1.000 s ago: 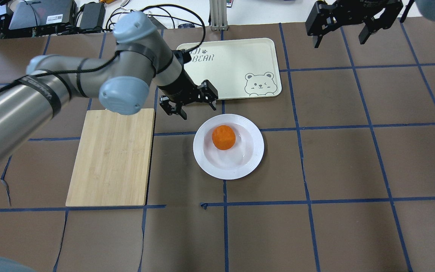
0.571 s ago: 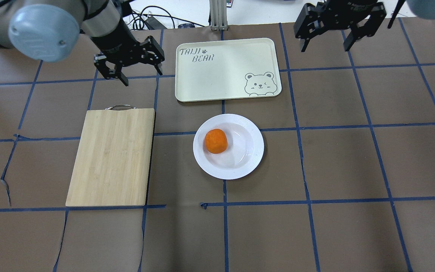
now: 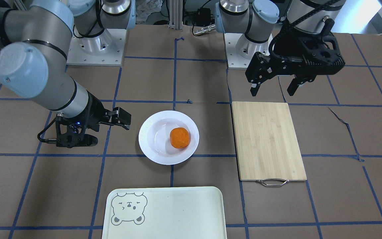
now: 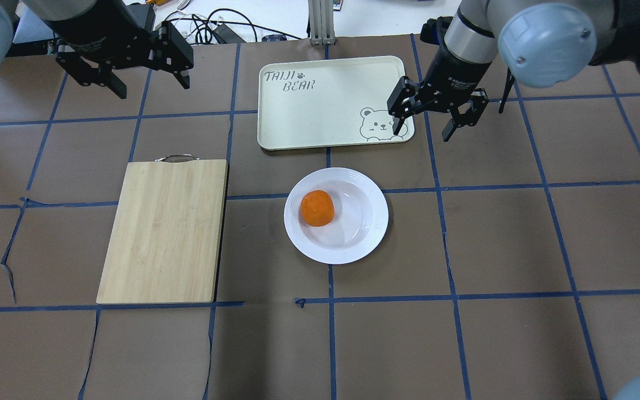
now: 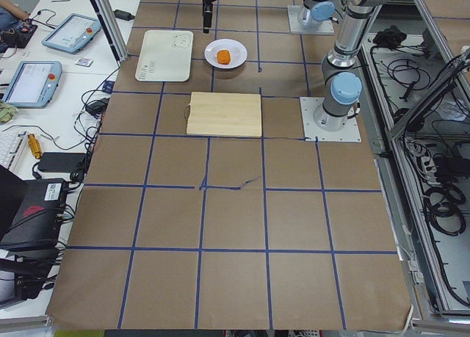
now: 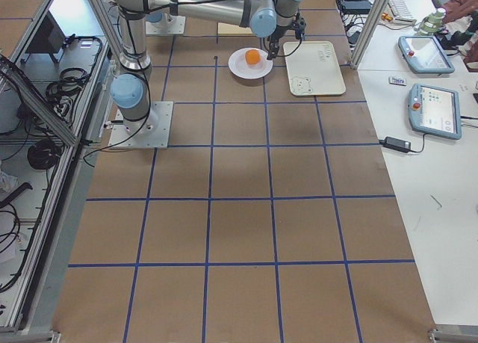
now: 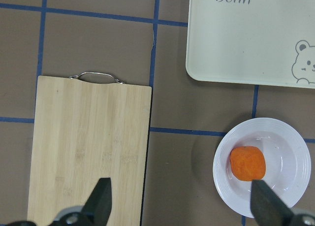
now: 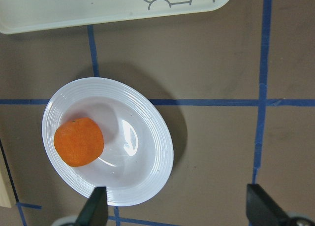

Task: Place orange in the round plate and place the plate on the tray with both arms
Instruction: 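Move the left gripper back to rest while the right gripper reaches to the plate rim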

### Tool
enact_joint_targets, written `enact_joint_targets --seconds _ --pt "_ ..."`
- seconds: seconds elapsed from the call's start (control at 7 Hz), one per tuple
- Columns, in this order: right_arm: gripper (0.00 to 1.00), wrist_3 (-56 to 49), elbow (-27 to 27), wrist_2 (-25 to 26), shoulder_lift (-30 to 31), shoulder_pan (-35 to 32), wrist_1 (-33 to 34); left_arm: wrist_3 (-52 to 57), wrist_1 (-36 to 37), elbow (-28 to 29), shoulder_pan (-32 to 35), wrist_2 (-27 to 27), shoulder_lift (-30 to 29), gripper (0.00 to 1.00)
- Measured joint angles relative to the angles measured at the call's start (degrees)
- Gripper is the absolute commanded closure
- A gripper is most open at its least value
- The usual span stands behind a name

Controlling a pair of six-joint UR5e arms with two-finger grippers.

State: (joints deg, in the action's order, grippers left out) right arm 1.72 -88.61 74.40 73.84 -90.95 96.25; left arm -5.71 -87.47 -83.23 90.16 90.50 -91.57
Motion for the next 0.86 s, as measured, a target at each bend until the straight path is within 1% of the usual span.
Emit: enact_joint_targets --seconds 0.14,0.29,0.57,0.71,0.86 --pt "0.0 0.0 -3.1 -3.4 -0.6 0.0 4.5 0.0 -0.1 0.0 0.0 2.0 0.5 0.0" --pt "0.0 0.0 -7.8 -5.8 -0.9 0.0 11.1 -0.1 -0.3 -0.2 0.1 1.5 0.9 0.0" --pt "0.0 1.9 -20.7 -10.5 -1.3 0.0 27.5 0.2 -0.7 -0.8 0.1 0.6 1.6 0.0" --pt "0.0 4.2 -25.0 -11.6 -1.7 -0.2 33.8 0.3 -0.7 -0.8 0.1 0.4 1.7 0.0" --pt "0.0 5.6 -27.9 -11.8 -2.5 -0.3 39.1 0.4 -0.7 -0.9 -0.1 0.3 1.7 0.0"
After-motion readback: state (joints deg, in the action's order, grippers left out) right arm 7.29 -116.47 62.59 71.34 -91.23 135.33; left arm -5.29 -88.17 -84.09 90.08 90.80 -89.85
